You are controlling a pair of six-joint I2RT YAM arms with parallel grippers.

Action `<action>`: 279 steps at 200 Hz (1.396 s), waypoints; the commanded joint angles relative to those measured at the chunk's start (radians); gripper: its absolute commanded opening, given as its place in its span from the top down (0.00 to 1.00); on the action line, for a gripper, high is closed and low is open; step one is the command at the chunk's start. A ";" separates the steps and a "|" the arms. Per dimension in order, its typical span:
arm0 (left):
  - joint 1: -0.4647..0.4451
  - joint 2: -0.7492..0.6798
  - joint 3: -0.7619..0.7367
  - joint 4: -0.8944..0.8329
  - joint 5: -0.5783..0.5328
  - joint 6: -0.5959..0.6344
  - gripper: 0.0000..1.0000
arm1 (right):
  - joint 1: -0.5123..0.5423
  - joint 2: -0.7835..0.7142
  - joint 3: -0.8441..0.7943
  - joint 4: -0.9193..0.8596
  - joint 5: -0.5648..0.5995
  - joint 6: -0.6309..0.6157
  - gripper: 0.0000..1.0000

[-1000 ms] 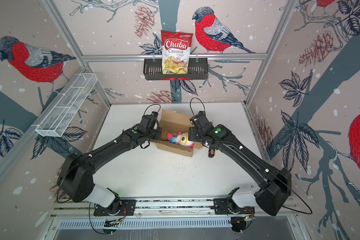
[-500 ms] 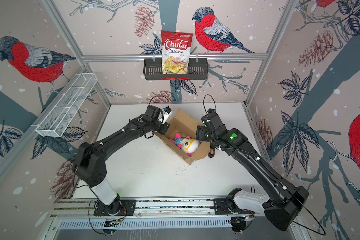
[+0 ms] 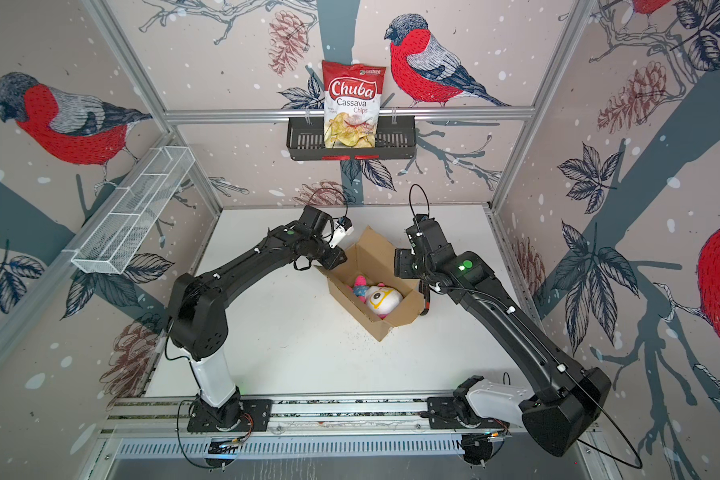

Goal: Unpack the express box

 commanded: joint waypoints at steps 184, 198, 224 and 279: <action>-0.176 -0.781 -0.493 0.091 -0.362 -0.797 0.32 | 0.145 0.256 0.213 -0.231 -0.091 -0.188 0.37; -0.189 -0.791 -0.523 0.090 -0.346 -0.832 0.29 | 0.144 0.297 0.231 -0.252 -0.110 -0.198 0.36; -0.213 -0.794 -0.570 0.128 -0.337 -0.865 0.27 | 0.145 0.375 0.238 -0.276 -0.148 -0.229 0.31; -0.244 -0.761 -0.592 0.185 -0.358 -0.870 0.27 | 0.144 0.482 0.232 -0.291 -0.222 -0.264 0.24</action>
